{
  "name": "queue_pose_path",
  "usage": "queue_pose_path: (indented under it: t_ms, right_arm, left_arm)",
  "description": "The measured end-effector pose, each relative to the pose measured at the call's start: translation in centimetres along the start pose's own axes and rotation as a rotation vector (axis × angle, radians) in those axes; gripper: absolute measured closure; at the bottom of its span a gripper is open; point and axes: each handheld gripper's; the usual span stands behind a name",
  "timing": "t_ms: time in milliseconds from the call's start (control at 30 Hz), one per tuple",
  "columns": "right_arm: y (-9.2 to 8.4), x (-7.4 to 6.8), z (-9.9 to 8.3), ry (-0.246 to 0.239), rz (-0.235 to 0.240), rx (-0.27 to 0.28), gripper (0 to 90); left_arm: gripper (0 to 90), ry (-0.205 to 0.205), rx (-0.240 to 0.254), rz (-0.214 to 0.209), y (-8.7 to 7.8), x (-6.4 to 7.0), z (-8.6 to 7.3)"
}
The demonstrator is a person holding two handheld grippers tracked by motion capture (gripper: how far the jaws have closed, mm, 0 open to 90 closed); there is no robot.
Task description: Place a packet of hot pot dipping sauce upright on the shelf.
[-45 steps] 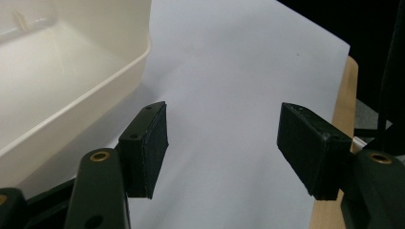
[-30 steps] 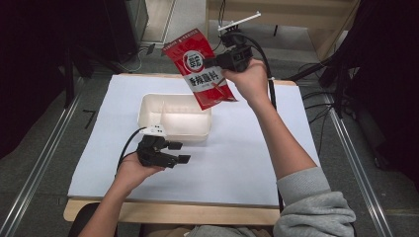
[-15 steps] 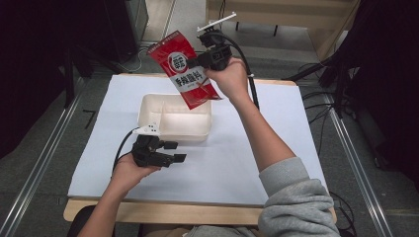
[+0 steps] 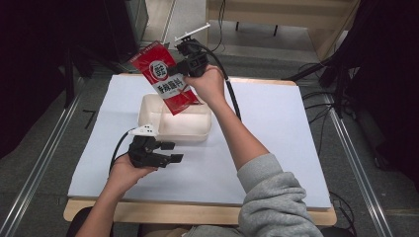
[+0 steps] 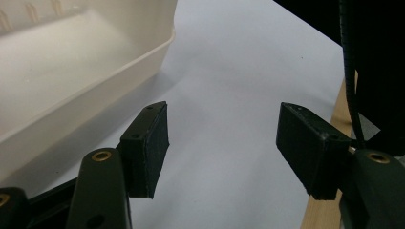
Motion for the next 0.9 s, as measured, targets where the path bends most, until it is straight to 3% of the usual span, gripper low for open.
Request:
queue_pose_path:
  t_ms: [267,433,533,667,767,900]
  right_arm:
    - [2.8,1.8,-2.8,0.027,-0.016,-0.007,90.0]
    - [2.4,3.5,-4.4,0.01,-0.008,0.043,90.0]
    - [1.8,4.4,-5.0,0.051,0.005,0.072,90.0]
    - [1.3,5.0,-5.8,0.018,-0.026,0.091,90.0]
    - [1.1,5.7,-6.3,0.061,-0.03,0.085,90.0]
    - [2.0,6.8,-7.3,0.143,-0.061,0.006,90.0]
  left_arm:
    - [36.6,0.007,-0.004,-0.009,0.0,0.1,0.0]
    - [36.6,0.013,-0.015,-0.008,0.1,0.2,0.1]
    - [36.6,0.013,-0.014,-0.008,0.2,0.3,0.1]
    - [36.6,0.014,-0.021,-0.011,0.2,0.3,0.1]
    - [36.6,0.018,-0.017,-0.013,0.4,0.4,0.1]
    - [36.6,0.021,-0.021,-0.014,0.3,0.4,0.1]
Point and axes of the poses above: each handheld gripper's, and its own axes: y roughly forward along the jaws, z roughly out of its top, x roughly to its right, and after that the axes turned 8 degrees about z, right-handed
